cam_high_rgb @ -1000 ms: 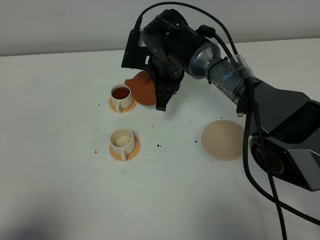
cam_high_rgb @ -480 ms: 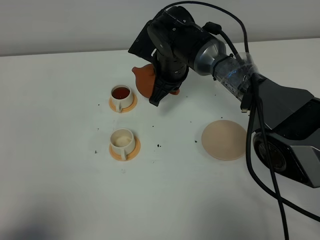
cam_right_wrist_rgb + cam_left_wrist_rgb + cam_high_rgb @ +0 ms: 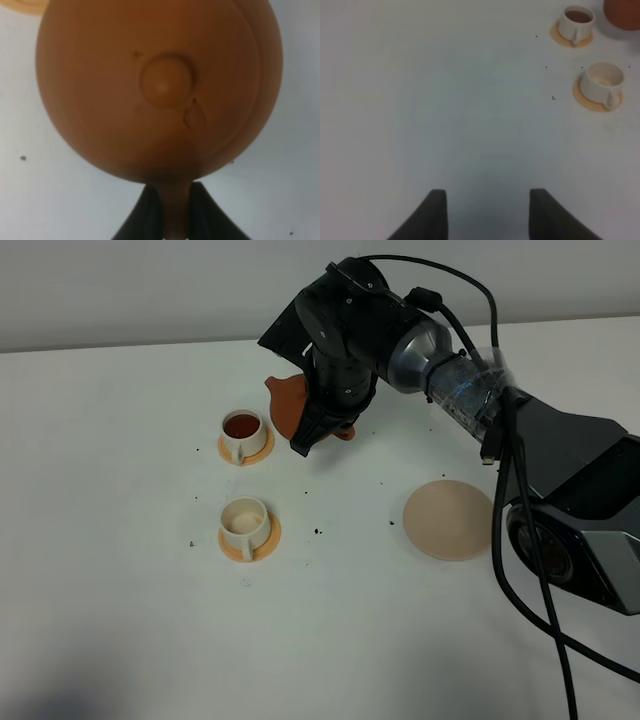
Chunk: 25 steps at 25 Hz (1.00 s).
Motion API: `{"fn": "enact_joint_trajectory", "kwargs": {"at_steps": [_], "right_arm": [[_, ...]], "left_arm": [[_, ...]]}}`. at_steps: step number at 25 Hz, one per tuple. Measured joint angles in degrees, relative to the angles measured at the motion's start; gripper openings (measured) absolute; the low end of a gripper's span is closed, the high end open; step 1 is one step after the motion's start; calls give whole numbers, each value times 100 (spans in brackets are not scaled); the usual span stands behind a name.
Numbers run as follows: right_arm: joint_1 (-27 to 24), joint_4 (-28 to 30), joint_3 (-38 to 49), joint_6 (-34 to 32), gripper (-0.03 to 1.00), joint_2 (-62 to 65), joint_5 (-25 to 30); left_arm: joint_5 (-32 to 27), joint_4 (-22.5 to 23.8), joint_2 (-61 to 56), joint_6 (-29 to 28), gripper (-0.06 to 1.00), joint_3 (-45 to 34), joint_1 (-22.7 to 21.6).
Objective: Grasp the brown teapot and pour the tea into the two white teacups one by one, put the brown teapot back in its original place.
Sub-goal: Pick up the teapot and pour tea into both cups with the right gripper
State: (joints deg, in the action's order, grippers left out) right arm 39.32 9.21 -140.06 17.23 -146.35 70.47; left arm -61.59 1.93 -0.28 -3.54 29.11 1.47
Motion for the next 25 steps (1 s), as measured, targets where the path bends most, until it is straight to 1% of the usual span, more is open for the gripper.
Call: {"fn": "enact_joint_trajectory", "kwargs": {"at_steps": [10,13,16,21,25], "right_arm": [[0,-96,13,-400,11,431,6],[0,-229,210,-425,11,664,1],[19,-275,714,-450,11,1041,-4],[89,-287,1860,-522,11,1748,-1],[315,-22,2661,-634,11,2184,4]], "left_arm": [[0,0,0,0,39,0,0],[0,0,0,0,39,0,0],[0,0,0,0,39,0,0],[0,0,0,6,39,0,0],[0,0,0,6,39,0,0]]}}
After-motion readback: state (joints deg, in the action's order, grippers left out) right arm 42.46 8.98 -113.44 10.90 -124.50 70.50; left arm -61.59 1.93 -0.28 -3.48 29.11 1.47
